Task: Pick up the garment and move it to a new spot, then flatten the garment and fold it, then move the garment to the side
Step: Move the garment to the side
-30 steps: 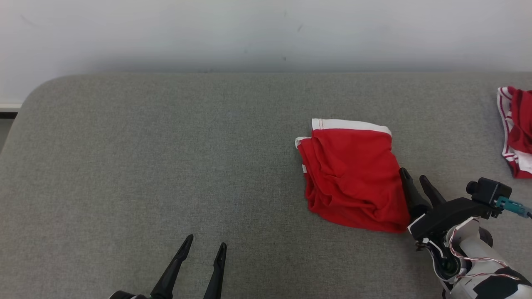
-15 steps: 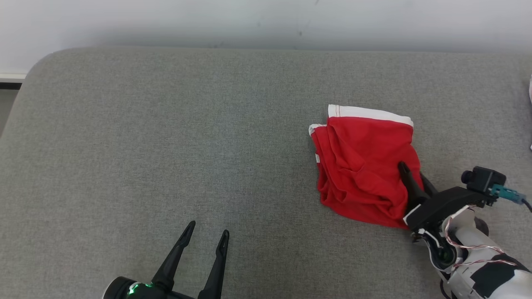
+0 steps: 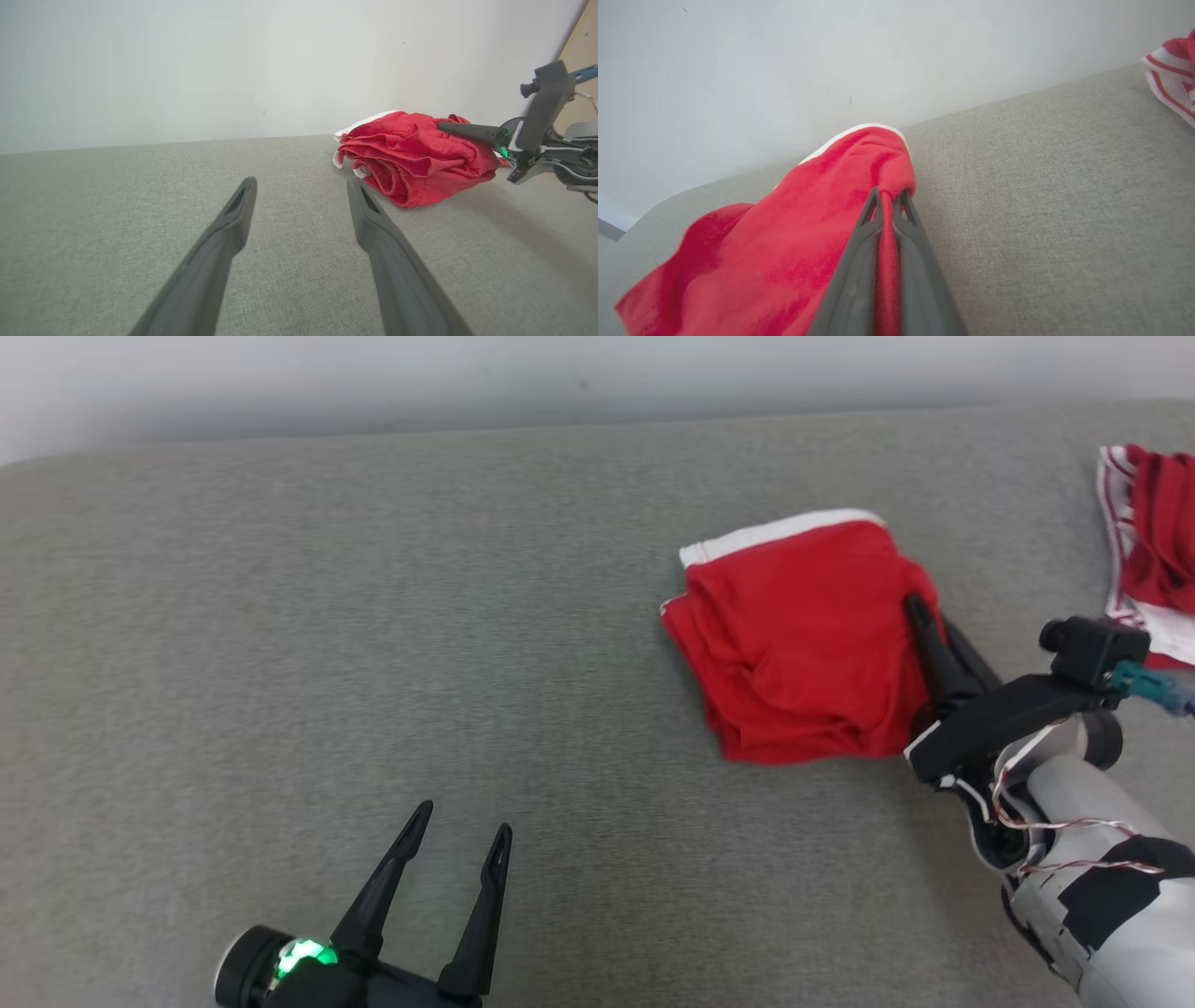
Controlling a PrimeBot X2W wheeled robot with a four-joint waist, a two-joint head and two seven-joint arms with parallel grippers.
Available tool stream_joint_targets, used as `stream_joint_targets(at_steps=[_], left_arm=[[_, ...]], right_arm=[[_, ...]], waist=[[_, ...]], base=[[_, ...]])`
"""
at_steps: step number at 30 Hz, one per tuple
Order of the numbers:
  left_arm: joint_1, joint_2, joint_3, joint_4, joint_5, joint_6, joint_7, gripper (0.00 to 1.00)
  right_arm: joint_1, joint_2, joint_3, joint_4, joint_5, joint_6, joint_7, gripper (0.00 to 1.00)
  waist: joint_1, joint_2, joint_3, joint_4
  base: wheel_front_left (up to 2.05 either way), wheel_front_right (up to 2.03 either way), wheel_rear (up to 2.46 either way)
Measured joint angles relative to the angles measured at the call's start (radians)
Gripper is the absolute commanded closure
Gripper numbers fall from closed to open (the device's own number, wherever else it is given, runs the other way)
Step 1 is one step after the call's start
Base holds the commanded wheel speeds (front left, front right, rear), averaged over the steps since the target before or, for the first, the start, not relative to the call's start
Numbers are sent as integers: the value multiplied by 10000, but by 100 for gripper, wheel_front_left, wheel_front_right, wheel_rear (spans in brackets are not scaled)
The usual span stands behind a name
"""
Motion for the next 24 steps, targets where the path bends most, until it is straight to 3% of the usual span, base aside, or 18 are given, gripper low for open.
stream_joint_targets(at_steps=[6,15,19,24], left_arm=[[-527,144,-90,-247,270,-186,0,0],[-1208,477,-337,-662,514,-355,-2,0],[-1434,591,-479,-775,585,-437,0,0],[-2063,700,-949,-1028,677,-537,0,0]], right_arm=[[-34,33,-1122,-257,-1179,0,0,100],[-483,-94,-2173,-443,-1985,0,0,100],[-806,-286,-2499,-506,-2378,0,0,100],[-1416,-1047,-3081,-775,-3260,0,0,100]], waist=[[0,0,298,-804],[0,-1,1113,-1906],[1,-1,1490,-2173],[1,0,2312,-2498]], base=[[0,0,0],[0,0,0],[0,0,0],[0,0,0]])
